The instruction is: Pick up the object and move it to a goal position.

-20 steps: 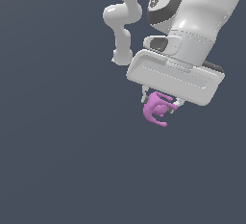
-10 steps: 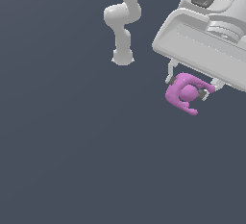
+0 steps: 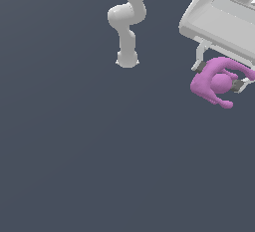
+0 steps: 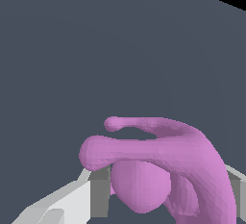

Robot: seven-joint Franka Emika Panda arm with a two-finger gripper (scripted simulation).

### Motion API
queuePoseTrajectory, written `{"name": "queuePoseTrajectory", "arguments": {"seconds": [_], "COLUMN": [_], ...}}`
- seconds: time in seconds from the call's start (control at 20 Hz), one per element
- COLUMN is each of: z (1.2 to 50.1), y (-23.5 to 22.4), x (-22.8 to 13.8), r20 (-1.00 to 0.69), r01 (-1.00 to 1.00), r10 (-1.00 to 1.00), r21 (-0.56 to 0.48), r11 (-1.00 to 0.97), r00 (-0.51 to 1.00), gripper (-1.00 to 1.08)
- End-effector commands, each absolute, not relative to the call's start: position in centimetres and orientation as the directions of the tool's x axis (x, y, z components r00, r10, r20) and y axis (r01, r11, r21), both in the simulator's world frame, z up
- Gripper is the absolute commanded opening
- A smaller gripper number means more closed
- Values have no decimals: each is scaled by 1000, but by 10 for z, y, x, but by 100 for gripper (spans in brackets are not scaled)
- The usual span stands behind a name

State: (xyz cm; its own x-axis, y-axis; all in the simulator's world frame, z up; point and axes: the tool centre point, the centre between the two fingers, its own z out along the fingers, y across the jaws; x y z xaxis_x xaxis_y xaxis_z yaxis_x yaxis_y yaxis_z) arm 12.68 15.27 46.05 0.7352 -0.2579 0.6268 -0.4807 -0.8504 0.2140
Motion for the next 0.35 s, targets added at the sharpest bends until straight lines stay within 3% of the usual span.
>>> {"name": "queuePoseTrajectory", "arguments": {"seconds": [0.0,0.3], "z": [465,469], "y": [155,157], "x": [128,129], "r20": [633,637], "r01": [-491,-496], "r10": [-262,-265], "r21": [214,215], "r11": [-845,-841], "r00": [728,724], "gripper": [-100,-100]}}
